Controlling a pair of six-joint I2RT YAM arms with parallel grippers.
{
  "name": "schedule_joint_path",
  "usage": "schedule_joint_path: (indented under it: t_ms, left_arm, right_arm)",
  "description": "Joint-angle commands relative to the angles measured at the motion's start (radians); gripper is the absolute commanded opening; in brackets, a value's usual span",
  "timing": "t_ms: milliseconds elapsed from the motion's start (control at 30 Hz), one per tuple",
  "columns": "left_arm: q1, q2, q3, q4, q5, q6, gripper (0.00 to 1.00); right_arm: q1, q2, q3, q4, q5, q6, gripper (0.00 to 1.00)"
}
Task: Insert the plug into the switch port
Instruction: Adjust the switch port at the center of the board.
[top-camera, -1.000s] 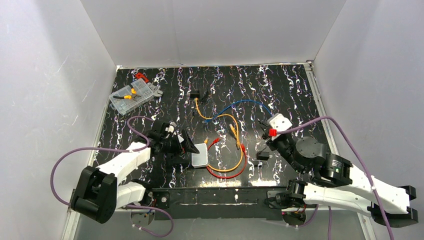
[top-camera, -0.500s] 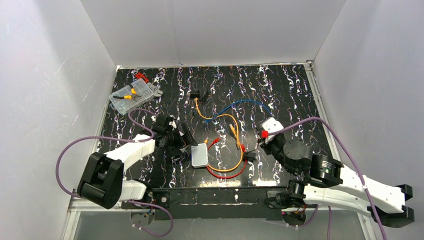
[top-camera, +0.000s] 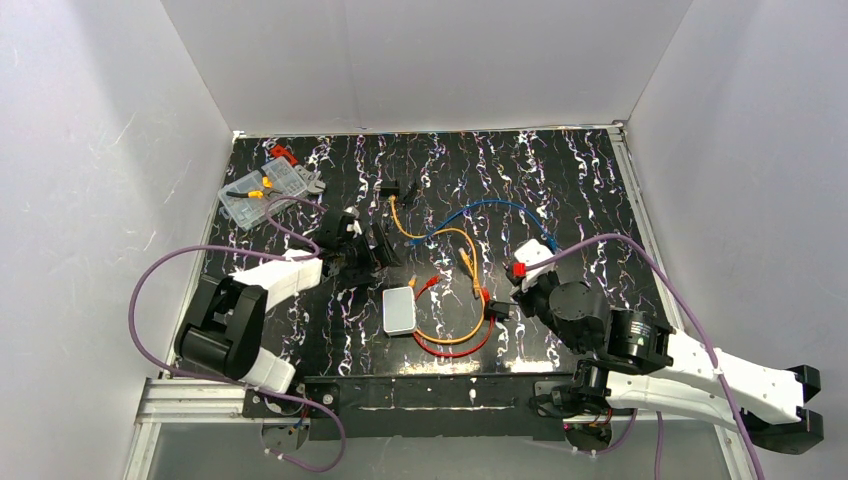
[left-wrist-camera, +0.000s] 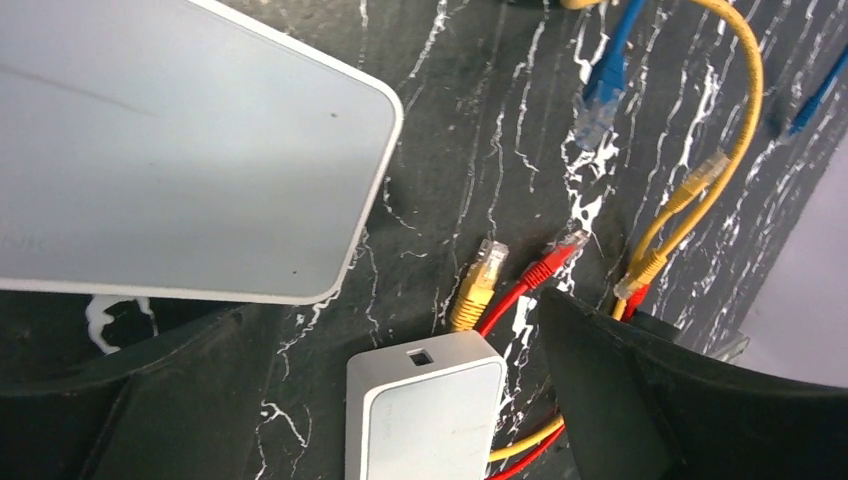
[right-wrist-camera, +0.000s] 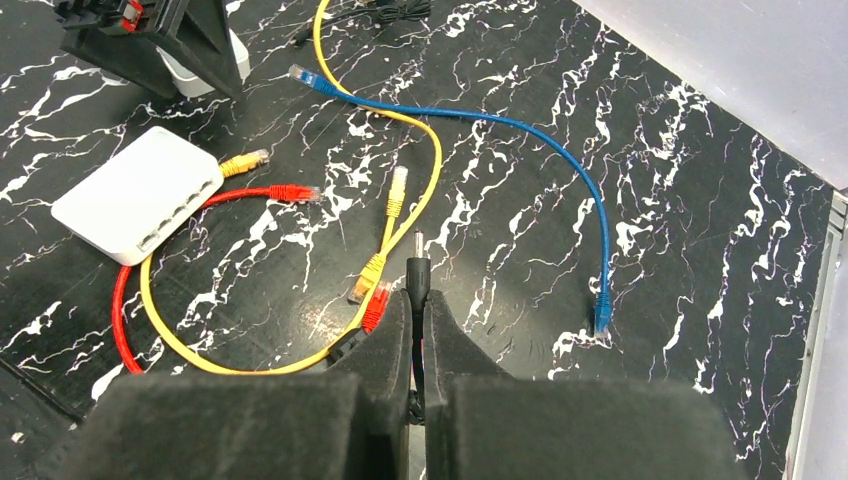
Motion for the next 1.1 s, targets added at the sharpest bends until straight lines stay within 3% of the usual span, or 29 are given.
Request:
schedule_joint_path:
  t_ms: [0,267,533,667,1067]
  left_arm:
    - [-0.013,-0.040,-0.027,0.042,0.086,0.032,0.98]
    - [-0.130,-0.186,0.063,-0.257,-0.029,0.104,0.98]
    - [-0.282,-0.148,0.157,-0.499,-0.224,0.126,0.98]
    - [-0.330,-0.118,0.166,-0.530,-0.300,0.100,0.98]
    - [-0.408,-0.005,0.200,-0.505,-0.282,0.058,0.98]
  right_arm:
    - [-0.002,-0.023,0.017,0.016,-0.006,0.015,0.01]
    - [-0.003,-0.013,0.015,0.019,-0.003,0.008,0.01]
    - [-0.003,-0.003,0.019,0.015,-0.001,0.003,0.01]
    - [-0.003,-0.003,0.019,0.019,-0.003,0.000,0.01]
    - [-0.003,-0.002,0.007,0.026,-0.019,0.002,0.01]
